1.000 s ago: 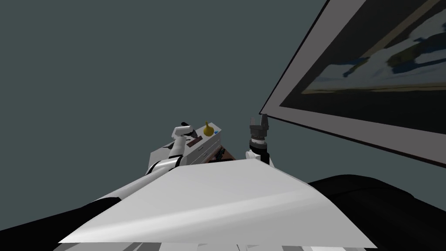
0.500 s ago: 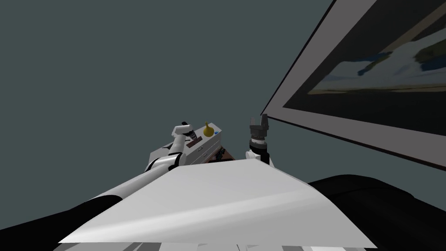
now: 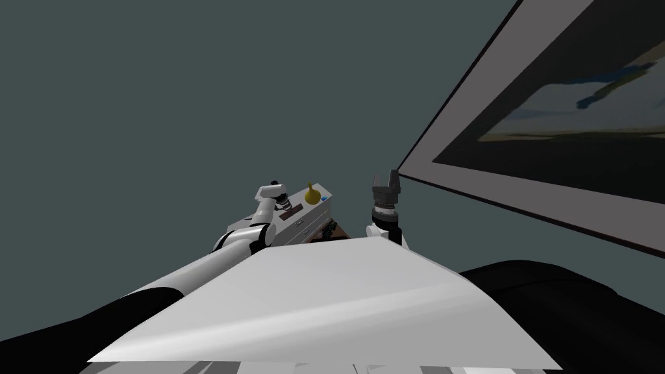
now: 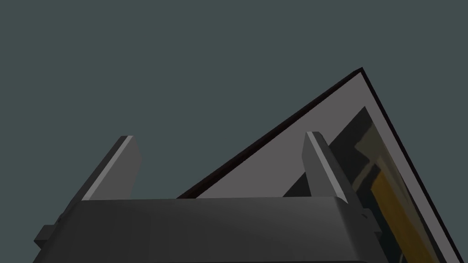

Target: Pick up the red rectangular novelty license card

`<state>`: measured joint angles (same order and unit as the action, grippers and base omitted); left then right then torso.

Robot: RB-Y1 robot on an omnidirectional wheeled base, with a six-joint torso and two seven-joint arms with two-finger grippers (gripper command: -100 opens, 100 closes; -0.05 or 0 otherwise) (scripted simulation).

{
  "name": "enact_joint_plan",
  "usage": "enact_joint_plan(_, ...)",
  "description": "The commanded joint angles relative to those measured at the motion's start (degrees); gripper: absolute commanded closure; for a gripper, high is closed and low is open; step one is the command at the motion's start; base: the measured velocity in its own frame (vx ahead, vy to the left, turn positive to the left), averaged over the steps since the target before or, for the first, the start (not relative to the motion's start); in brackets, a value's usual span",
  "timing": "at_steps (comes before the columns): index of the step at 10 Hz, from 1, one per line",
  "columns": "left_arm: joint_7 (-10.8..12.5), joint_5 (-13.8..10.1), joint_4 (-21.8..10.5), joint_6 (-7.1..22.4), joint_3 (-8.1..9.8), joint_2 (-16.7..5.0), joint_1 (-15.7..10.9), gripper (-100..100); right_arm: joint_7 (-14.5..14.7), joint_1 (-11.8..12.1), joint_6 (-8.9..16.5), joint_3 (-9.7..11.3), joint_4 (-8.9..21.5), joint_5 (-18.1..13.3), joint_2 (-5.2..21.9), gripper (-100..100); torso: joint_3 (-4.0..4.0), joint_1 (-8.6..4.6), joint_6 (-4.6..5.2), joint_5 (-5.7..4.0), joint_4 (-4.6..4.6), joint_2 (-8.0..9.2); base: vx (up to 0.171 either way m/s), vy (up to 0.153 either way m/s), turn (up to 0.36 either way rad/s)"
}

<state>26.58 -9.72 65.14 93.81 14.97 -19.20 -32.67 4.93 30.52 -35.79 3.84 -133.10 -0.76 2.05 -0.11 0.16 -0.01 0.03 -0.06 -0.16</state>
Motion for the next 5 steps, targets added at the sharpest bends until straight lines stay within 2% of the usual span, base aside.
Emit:
enact_joint_plan(1, 0.62, -0.23, -2.64, 2.28, -0.06, -0.63, -1.25, -100, 0.00, 0.00, 0.00, 0.00, 0.00, 0.00, 0.00, 0, 0.00, 0.00, 0.00, 0.00, 0.00, 0.00, 0.018, 0.002, 0.050)
enact_joint_plan(3, 1.02, -0.48, -4.39, 4.02, -0.07, -1.21, -2.07, -100, 0.00, 0.00, 0.00, 0.00, 0.00, 0.00, 0.00, 0, 0.05, -0.08, 0.01, -0.01, 0.02, 0.10, 0.005, -0.008, 0.032)
enact_joint_plan(5, 1.13, -0.55, -4.89, 4.50, -0.08, -1.38, -2.30, -100, 0.00, -0.01, 0.00, 0.00, 0.00, 0.00, 0.00, 0, 0.08, -0.01, 0.02, 0.00, 0.03, 0.13, 0.004, 0.010, -0.013)
